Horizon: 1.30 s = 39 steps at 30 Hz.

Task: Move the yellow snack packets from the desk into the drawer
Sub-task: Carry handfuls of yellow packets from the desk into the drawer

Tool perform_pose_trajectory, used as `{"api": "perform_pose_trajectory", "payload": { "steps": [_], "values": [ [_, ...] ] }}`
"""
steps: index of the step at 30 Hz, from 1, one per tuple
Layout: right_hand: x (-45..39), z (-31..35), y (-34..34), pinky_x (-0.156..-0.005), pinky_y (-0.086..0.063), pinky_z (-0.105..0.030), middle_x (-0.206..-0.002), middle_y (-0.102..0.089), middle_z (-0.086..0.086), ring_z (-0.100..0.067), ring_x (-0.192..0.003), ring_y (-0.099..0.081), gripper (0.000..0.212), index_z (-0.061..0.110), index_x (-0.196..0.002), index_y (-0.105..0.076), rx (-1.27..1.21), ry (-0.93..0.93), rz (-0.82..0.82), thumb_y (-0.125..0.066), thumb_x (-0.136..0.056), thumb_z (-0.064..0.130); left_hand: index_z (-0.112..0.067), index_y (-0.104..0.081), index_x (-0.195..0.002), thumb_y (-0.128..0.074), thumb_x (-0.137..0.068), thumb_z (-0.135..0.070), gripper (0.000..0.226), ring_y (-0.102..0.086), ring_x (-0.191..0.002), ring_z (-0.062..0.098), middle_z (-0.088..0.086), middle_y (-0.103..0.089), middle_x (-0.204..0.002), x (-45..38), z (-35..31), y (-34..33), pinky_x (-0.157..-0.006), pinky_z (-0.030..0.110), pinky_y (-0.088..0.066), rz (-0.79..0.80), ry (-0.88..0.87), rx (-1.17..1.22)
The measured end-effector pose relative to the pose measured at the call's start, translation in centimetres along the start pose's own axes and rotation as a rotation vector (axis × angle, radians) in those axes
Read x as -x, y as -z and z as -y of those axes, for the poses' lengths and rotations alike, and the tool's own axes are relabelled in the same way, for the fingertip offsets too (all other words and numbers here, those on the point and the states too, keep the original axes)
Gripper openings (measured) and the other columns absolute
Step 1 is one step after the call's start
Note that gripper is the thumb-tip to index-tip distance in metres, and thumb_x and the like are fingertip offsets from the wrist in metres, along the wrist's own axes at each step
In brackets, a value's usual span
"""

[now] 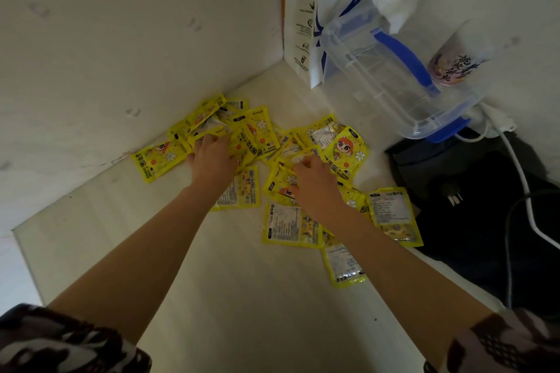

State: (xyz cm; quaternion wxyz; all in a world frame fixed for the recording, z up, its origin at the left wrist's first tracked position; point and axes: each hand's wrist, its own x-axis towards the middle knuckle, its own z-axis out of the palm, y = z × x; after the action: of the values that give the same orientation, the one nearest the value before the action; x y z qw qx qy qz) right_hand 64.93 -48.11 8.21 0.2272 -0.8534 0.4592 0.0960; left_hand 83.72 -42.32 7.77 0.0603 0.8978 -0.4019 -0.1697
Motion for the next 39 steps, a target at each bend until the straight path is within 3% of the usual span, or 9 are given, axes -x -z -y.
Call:
{"api": "perform_pose_trajectory", "payload": {
  "steps": [6, 11, 15, 20, 26, 28, 31, 35, 39],
  "values": [
    [-0.4, 0.4, 0.3, -0.101, -0.032, -0.051, -0.128, -0.049, -0.014, -0.038, -0.125, -0.038, 0.035, 0.015, -0.129, -0.049, 0.061, -0.02, 0.081, -0.05, -0.095, 0.024, -0.008, -0.058, -0.11, -0.06, -0.087, -0.026, 0.029, -0.046, -0.116, 0.037, 0.014, -0.054, -0.118, 0.5, 0.2, 0.4, -0.095, 0.051, -0.034, -0.004, 0.002, -0.013],
    [-0.2, 0.4, 1.3, -0.096, -0.031, -0.048, -0.121, -0.05, -0.009, -0.031, -0.113, -0.052, 0.029, 0.015, -0.123, -0.051, -0.029, -0.015, 0.017, -0.049, -0.095, 0.024, -0.001, -0.056, -0.1, -0.063, -0.085, -0.015, 0.022, -0.055, -0.099, 0.036, 0.018, -0.057, -0.108, 0.8, 0.7, 1.6, -0.072, 0.037, -0.039, -0.074, -0.021, 0.208],
    [0.2, 0.2, 2.9, -0.094, -0.034, -0.045, -0.126, -0.048, -0.01, -0.03, -0.113, -0.05, 0.033, 0.014, -0.128, -0.046, -0.121, -0.035, -0.049, -0.045, -0.098, 0.027, 0.0, -0.057, -0.1, -0.07, -0.081, -0.015, 0.027, -0.058, -0.092, 0.036, 0.019, -0.06, -0.098, 1.4, 1.2, 2.8, -0.071, 0.037, -0.044, -0.131, -0.029, 0.342],
    [1.5, -1.0, 3.7, -0.09, -0.045, -0.048, -0.116, -0.054, -0.011, -0.03, -0.104, -0.055, 0.031, 0.011, -0.118, -0.049, -0.349, -0.042, -0.095, -0.055, -0.093, 0.029, -0.011, -0.062, -0.108, -0.075, -0.078, -0.016, 0.033, -0.065, -0.09, 0.024, 0.002, -0.067, -0.098, 2.8, 2.5, 3.7, -0.078, 0.039, -0.053, -0.049, 0.014, 0.614],
    [4.5, -2.4, 3.1, -0.066, -0.045, -0.025, -0.107, -0.047, 0.004, -0.016, -0.091, -0.052, 0.047, 0.02, -0.131, -0.039, -0.602, -0.04, 0.006, -0.063, -0.09, 0.024, -0.027, -0.045, -0.131, -0.081, -0.069, -0.008, 0.075, -0.058, -0.101, 0.024, 0.007, -0.056, -0.115, 4.5, 4.3, 2.6, -0.077, 0.043, -0.056, 0.112, 0.066, 0.686],
    [5.1, -2.7, 2.2, -0.074, -0.047, -0.028, -0.104, -0.054, 0.002, -0.018, -0.095, -0.054, 0.035, 0.015, -0.122, -0.051, -0.588, -0.029, 0.098, -0.063, -0.09, 0.022, -0.024, -0.048, -0.132, -0.082, -0.07, -0.01, 0.073, -0.059, -0.106, 0.027, 0.009, -0.059, -0.118, 4.9, 4.8, 1.8, -0.086, 0.047, -0.054, 0.174, 0.056, 0.617],
    [5.7, -3.1, 0.6, -0.082, -0.046, -0.03, -0.102, -0.061, 0.0, -0.02, -0.1, -0.057, 0.015, 0.016, -0.104, -0.062, -0.562, 0.003, 0.228, -0.061, -0.089, 0.018, -0.012, -0.067, -0.111, -0.078, -0.074, -0.015, 0.039, -0.064, -0.098, 0.03, 0.012, -0.068, -0.104, 5.1, 5.1, 1.1, -0.084, 0.042, -0.054, 0.237, 0.059, 0.464],
    [5.5, -2.9, -1.2, -0.079, -0.048, -0.032, -0.101, -0.059, -0.002, -0.022, -0.098, -0.057, 0.02, 0.009, -0.109, -0.059, -0.458, 0.02, 0.291, -0.059, -0.09, 0.016, -0.009, -0.068, -0.107, -0.074, -0.078, -0.015, 0.03, -0.063, -0.089, 0.027, 0.011, -0.068, -0.097, 4.9, 4.5, 0.6, -0.073, 0.036, -0.05, 0.225, 0.057, 0.429],
    [4.1, -2.3, -2.5, -0.101, -0.043, -0.039, -0.132, -0.05, -0.013, -0.028, -0.124, -0.046, 0.043, 0.011, -0.132, -0.05, -0.287, 0.07, 0.255, -0.057, -0.09, 0.018, -0.007, -0.064, -0.11, -0.068, -0.084, -0.016, 0.028, -0.053, -0.092, 0.025, 0.011, -0.059, -0.104, 4.2, 4.0, 0.1, -0.073, 0.029, -0.037, 0.19, 0.05, 0.32]
  ]
}}
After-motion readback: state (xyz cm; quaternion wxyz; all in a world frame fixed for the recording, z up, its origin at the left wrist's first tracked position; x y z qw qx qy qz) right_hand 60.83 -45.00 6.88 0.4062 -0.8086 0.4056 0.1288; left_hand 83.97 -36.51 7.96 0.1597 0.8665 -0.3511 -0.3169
